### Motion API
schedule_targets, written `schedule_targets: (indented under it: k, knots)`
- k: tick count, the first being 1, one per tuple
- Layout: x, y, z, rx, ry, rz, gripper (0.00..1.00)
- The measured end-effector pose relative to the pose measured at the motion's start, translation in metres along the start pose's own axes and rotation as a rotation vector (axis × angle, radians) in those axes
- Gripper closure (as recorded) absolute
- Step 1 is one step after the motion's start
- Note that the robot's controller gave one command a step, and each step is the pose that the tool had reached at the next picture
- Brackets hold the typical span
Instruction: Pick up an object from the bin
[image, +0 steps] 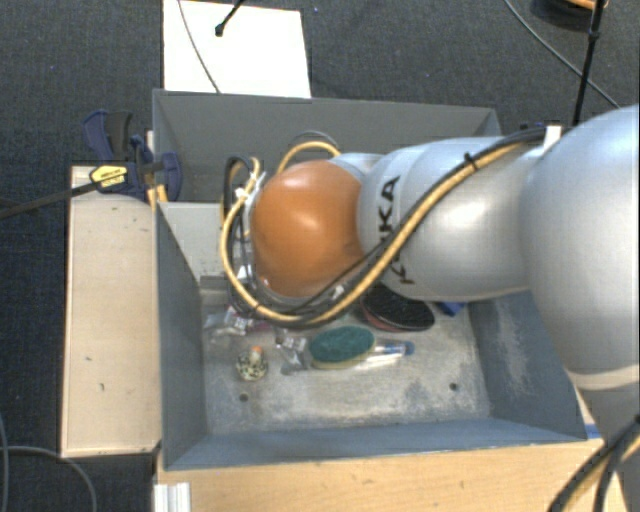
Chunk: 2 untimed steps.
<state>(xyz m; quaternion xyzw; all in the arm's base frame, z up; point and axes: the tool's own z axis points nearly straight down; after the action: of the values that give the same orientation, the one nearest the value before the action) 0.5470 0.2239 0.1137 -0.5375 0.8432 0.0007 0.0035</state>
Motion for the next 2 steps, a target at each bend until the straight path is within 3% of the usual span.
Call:
schedule_targets:
  k: [1,2]
  knots:
    - [-0.0005,0.0008,0.0447,-0.006,0.007,-0.278,0.00]
    - [-0.0012,0.0011,0.0441,-0.008,0.006,-0.270,0.00]
